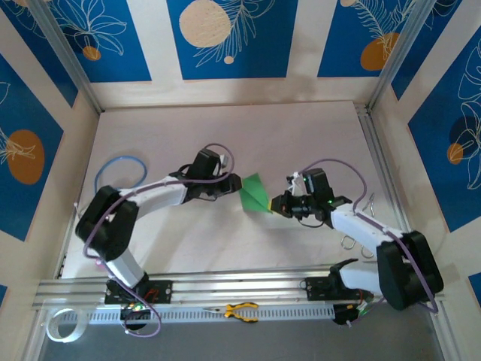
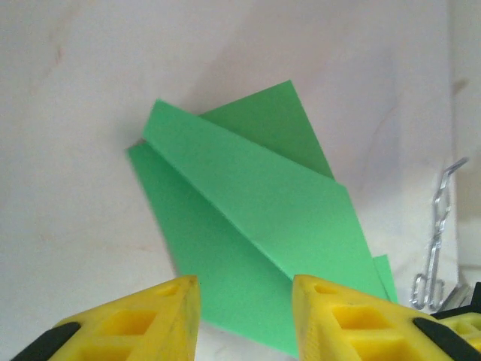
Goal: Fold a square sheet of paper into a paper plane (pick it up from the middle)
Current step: Turn over the paper at the center of the table.
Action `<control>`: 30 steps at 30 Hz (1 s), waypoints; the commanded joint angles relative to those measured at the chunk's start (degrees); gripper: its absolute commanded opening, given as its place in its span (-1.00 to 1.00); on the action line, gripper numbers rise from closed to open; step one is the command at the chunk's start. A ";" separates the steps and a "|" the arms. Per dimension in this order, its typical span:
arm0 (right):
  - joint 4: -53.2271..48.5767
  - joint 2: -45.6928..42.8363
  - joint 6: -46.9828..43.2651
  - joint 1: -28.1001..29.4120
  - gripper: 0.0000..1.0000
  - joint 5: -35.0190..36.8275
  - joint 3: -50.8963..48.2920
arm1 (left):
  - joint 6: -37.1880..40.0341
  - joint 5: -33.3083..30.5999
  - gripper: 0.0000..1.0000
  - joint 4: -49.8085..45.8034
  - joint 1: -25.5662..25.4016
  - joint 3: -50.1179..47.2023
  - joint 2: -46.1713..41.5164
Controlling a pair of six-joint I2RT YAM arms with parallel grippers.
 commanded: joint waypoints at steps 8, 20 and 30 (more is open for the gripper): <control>-30.64 -1.50 -17.61 9.88 -0.93 33.75 21.13 | 2.58 -15.61 -0.14 -5.57 3.45 -6.71 -15.99; -41.70 15.04 -27.76 25.44 -0.97 74.63 33.89 | 0.33 -27.98 0.05 -9.68 6.19 -15.44 -29.83; -39.09 30.43 -32.10 37.15 -0.91 73.28 35.89 | -1.23 -30.66 0.06 -9.90 6.95 -18.74 -33.70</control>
